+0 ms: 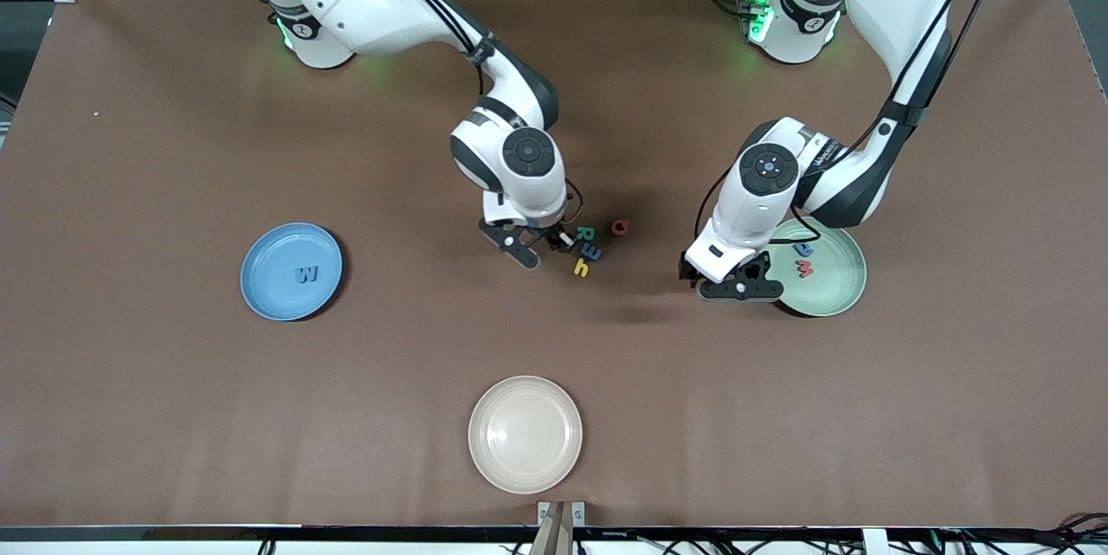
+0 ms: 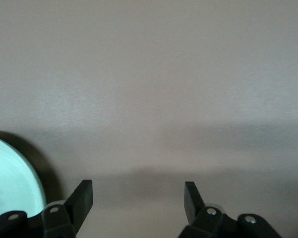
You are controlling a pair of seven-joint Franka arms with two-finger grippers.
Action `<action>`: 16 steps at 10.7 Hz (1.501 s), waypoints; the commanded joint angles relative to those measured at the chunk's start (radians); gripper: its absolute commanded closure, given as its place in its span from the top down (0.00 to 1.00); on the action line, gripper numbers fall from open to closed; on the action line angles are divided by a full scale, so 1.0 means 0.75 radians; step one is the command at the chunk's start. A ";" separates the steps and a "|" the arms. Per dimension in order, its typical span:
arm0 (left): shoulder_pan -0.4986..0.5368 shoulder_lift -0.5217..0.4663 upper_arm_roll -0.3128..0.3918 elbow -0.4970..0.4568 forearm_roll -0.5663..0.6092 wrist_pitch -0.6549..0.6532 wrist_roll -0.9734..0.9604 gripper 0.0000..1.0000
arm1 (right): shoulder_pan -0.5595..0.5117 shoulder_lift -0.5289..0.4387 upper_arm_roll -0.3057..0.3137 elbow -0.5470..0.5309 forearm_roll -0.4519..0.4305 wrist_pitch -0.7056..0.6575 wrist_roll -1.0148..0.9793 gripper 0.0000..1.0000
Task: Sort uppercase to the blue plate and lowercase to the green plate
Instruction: 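Carry the 'H' to the blue plate while the left gripper reaches the 'y'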
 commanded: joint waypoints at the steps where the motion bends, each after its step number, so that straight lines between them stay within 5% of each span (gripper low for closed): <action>1: -0.107 0.033 0.003 0.079 0.013 -0.024 -0.095 0.82 | -0.173 -0.241 0.051 -0.186 0.070 -0.049 -0.240 0.00; 3: -0.184 0.080 0.005 0.145 0.037 -0.022 -0.083 0.83 | -0.320 -0.390 0.051 -0.347 0.121 -0.077 -0.500 0.00; 6: -0.285 0.170 0.011 0.263 0.164 -0.018 -0.034 0.85 | -0.537 -0.485 0.033 -0.372 0.122 -0.318 -0.895 0.00; 9: -0.281 0.244 0.009 0.298 0.223 0.013 0.069 0.85 | -0.666 -0.534 -0.108 -0.405 0.122 -0.394 -1.303 0.00; 12: -0.330 0.291 0.005 0.345 0.213 0.013 0.067 0.85 | -0.722 -0.522 -0.277 -0.470 0.124 -0.340 -1.631 0.00; 15: -0.389 0.301 0.003 0.360 0.203 0.015 0.067 0.87 | -0.757 -0.487 -0.307 -0.565 0.183 -0.186 -1.740 0.00; 16: -0.406 0.313 0.005 0.378 0.203 0.015 0.061 0.87 | -0.757 -0.463 -0.311 -0.563 0.193 -0.172 -1.741 0.21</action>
